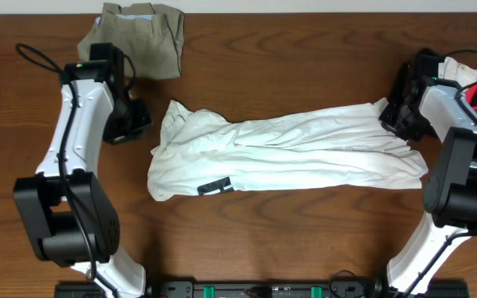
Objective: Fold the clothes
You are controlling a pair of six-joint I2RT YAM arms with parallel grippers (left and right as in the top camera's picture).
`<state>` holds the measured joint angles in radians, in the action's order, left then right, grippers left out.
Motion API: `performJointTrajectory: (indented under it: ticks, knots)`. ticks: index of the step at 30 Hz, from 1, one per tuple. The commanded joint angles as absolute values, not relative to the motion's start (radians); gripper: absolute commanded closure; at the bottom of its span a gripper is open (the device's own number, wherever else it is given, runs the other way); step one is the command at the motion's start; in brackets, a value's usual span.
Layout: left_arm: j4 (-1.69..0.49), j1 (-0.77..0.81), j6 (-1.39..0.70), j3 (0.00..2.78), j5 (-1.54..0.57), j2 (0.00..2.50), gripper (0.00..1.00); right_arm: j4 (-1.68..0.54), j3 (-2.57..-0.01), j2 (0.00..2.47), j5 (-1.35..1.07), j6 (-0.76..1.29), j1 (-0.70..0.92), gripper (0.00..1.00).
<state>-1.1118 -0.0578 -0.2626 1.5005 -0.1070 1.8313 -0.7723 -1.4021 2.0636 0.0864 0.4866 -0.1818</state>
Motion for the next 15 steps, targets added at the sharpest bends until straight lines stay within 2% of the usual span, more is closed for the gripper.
performJointTrajectory:
  ticks: [1, 10, 12, 15]
  knots:
    - [-1.118, 0.017, -0.239, 1.507, -0.159, 1.769, 0.94, -0.780, -1.406, 2.061, 0.095, 0.474, -0.167, 0.66]
    - [-1.020, 0.194, -0.205, 1.507, -0.112, 1.767, 0.94, -0.778, -1.479, 1.899, -0.316, 0.384, -0.156, 0.65]
    - [-1.007, 0.206, -0.263, 1.507, -0.114, 1.777, 0.94, -0.759, -1.482, 1.847, -0.441, 0.329, -0.141, 0.59]
    - [-0.992, 0.214, -0.290, 1.505, -0.162, 1.811, 0.94, -0.768, -1.482, 1.801, -0.471, 0.301, -0.094, 0.50]
